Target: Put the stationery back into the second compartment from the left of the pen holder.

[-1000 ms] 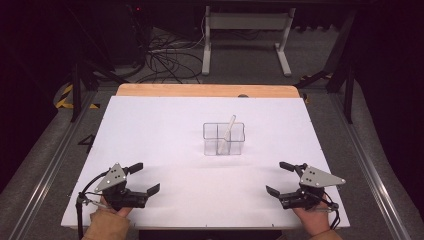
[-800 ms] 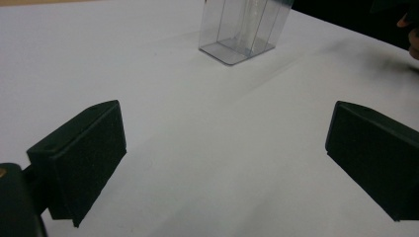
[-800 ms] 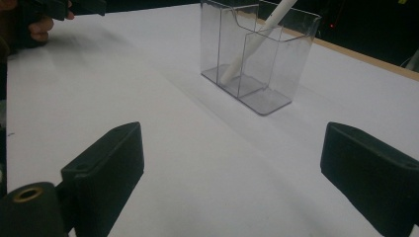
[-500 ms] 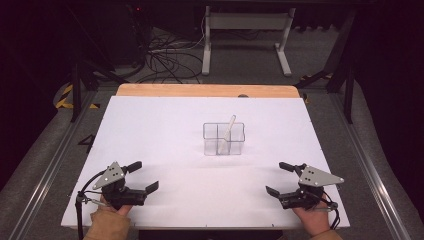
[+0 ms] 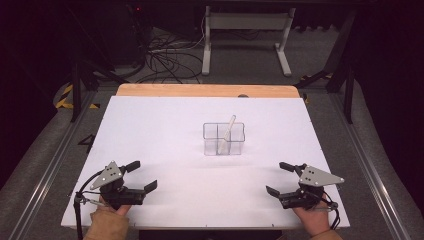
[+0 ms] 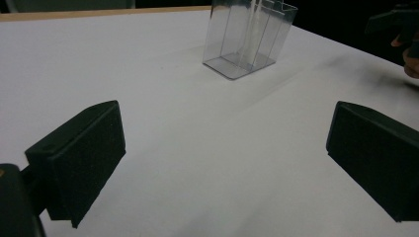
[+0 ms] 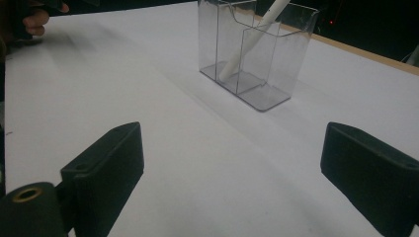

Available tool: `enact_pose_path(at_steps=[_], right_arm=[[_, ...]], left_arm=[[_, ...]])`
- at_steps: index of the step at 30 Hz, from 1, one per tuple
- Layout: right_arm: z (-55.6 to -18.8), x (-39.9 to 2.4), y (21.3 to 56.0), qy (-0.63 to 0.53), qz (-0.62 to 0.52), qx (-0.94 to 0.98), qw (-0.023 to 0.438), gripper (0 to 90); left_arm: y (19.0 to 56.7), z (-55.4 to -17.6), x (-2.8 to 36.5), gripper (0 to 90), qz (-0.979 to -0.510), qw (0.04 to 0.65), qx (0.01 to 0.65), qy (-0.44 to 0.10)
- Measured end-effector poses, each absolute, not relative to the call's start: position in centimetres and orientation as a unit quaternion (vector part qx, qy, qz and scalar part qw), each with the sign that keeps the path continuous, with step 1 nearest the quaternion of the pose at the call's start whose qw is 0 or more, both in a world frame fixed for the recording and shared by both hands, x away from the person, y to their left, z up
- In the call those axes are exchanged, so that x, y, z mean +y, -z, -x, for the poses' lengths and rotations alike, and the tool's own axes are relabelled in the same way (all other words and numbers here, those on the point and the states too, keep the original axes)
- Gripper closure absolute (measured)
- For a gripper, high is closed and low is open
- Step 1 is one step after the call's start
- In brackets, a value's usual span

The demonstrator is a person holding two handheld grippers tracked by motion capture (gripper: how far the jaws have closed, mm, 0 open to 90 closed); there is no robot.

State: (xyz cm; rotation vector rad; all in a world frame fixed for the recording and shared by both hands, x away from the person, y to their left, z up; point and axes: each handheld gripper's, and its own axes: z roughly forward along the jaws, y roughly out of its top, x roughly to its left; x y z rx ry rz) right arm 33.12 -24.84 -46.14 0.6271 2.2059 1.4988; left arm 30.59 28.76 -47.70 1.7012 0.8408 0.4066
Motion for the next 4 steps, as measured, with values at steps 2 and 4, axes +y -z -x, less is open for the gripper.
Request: enact_pose_path(at_steps=[2,4], right_arm=[[-33.16,-24.83,46.16,-0.536,-0.224,0.789,0.199,9.8],[-33.19,-24.82,46.16,-0.536,-0.223,0.789,0.199,9.8]], left_arm=[[47.61,-30.57,28.85,2.5,-0.723,0.564,0.359,-0.172],[47.52,-30.54,28.91,2.5,-0.722,0.564,0.362,-0.169]])
